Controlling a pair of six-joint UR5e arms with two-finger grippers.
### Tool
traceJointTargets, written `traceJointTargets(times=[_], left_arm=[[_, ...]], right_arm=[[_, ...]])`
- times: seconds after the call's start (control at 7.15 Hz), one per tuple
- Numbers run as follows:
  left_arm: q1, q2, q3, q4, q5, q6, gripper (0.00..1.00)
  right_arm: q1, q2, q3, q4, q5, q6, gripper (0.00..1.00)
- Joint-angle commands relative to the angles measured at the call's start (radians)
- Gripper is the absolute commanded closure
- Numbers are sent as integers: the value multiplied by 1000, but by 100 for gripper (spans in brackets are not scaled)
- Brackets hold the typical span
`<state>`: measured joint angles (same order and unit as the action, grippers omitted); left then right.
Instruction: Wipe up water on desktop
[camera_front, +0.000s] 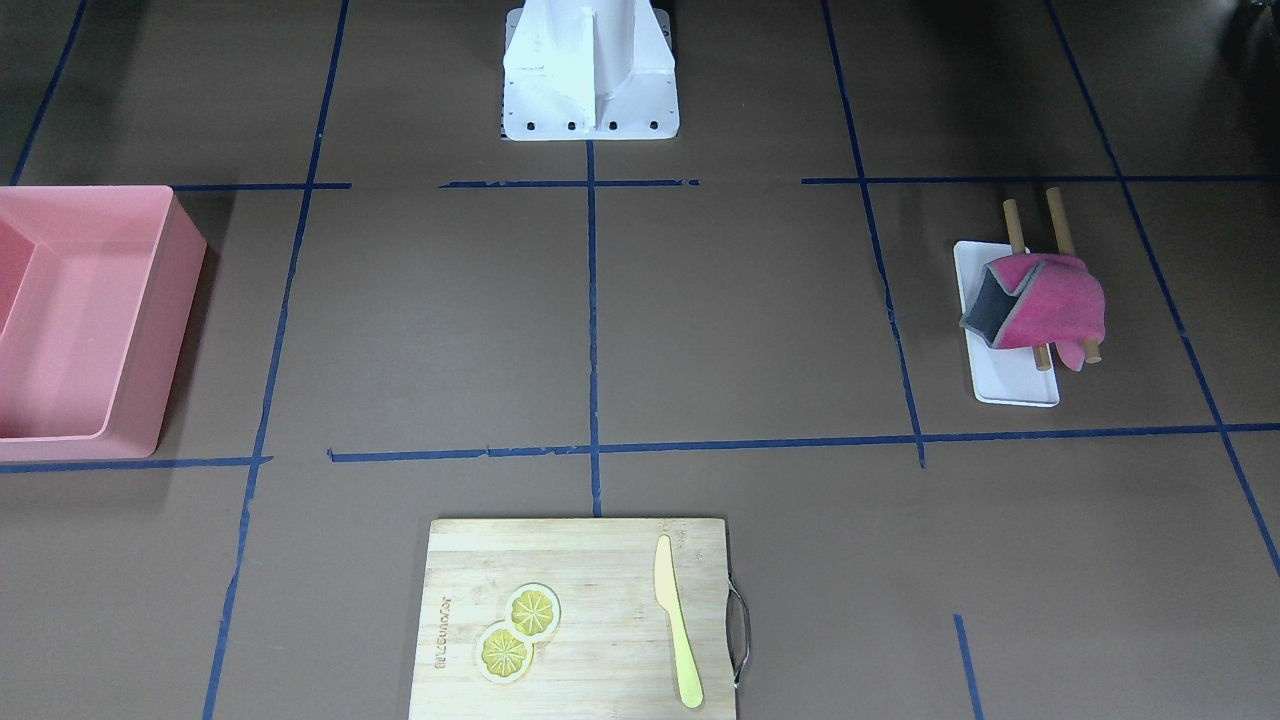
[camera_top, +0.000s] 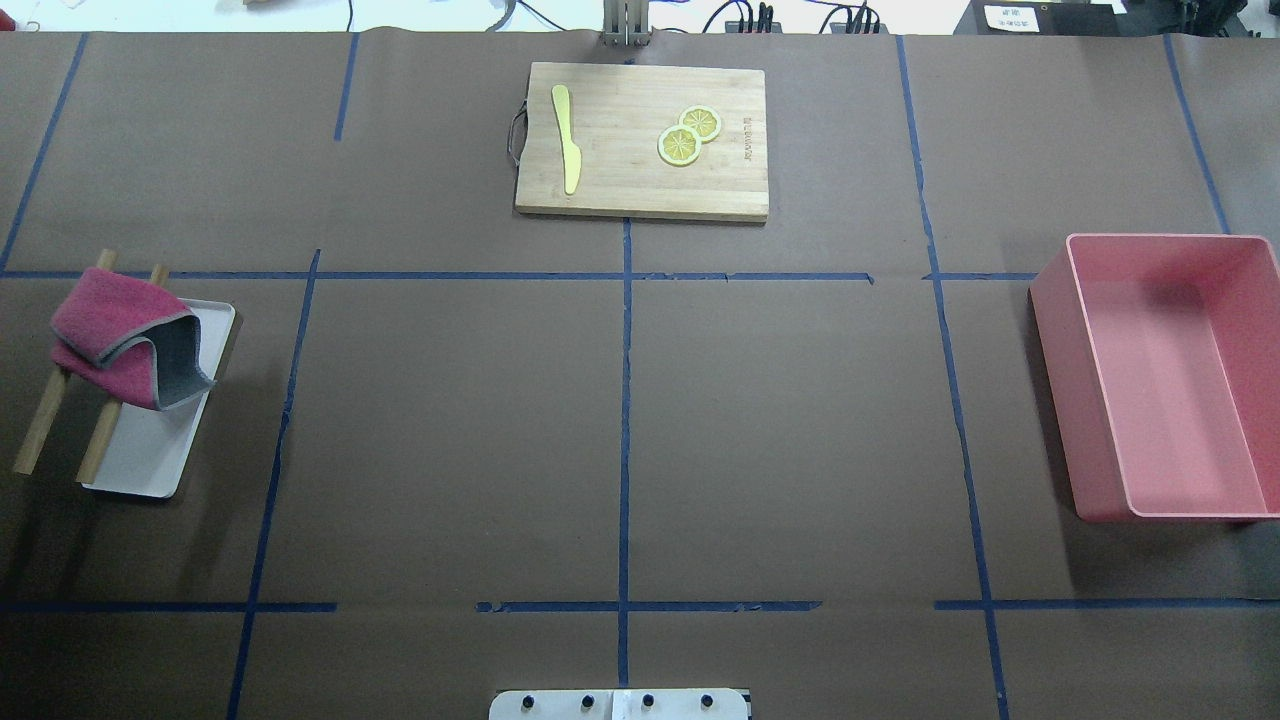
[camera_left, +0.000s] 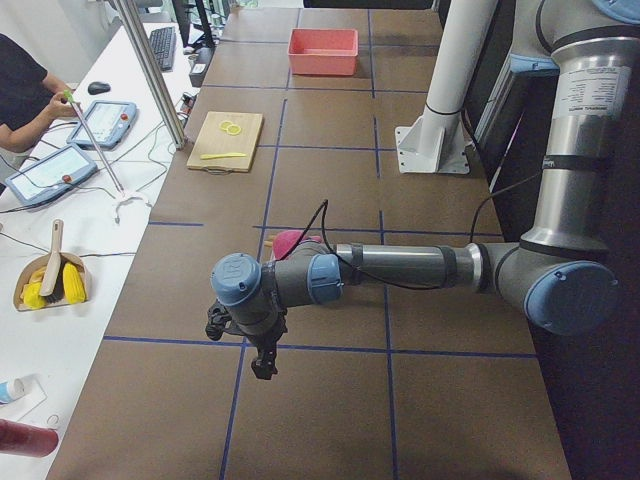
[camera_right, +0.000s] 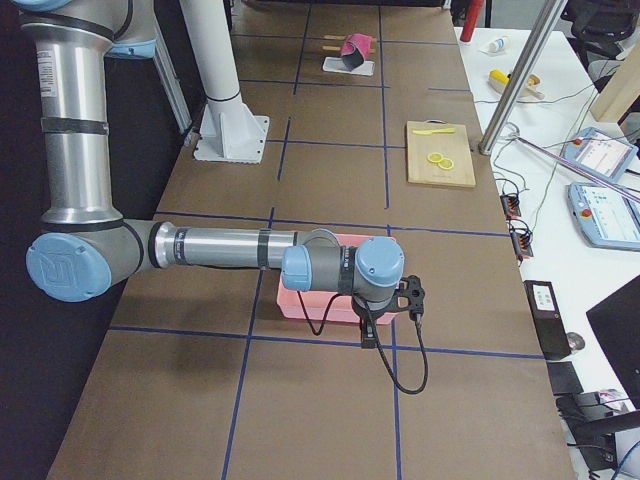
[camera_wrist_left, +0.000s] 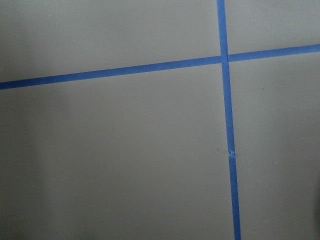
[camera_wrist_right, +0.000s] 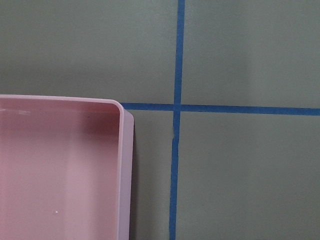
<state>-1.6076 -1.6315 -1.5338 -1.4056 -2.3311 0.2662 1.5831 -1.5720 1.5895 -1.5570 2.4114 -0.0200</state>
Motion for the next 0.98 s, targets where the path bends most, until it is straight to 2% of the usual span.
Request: traceJointTargets(times=[0.0, 0.14, 0.28, 0.42, 0.7, 0.84], left_arm=[[3, -8, -61, -53, -40, -36, 0], [50, -11, -83, -68, -116, -129, 0], [84, -11, -100, -119, -232, -221, 0], [118, -11, -120, -198, -294, -357, 0], [208, 13, -135, -428, -290, -677, 0], [262, 62, -134, -587, -278, -819, 0]], right_arm=[[0, 3, 3, 0, 0, 2, 0], [0, 4, 4, 0, 2, 3, 0], [0, 6, 4, -2, 2, 2, 0], [2, 6, 4, 0, 2, 2, 0], [0, 3, 12, 0, 0, 15, 0], [0, 4, 12, 0, 0, 24, 0]])
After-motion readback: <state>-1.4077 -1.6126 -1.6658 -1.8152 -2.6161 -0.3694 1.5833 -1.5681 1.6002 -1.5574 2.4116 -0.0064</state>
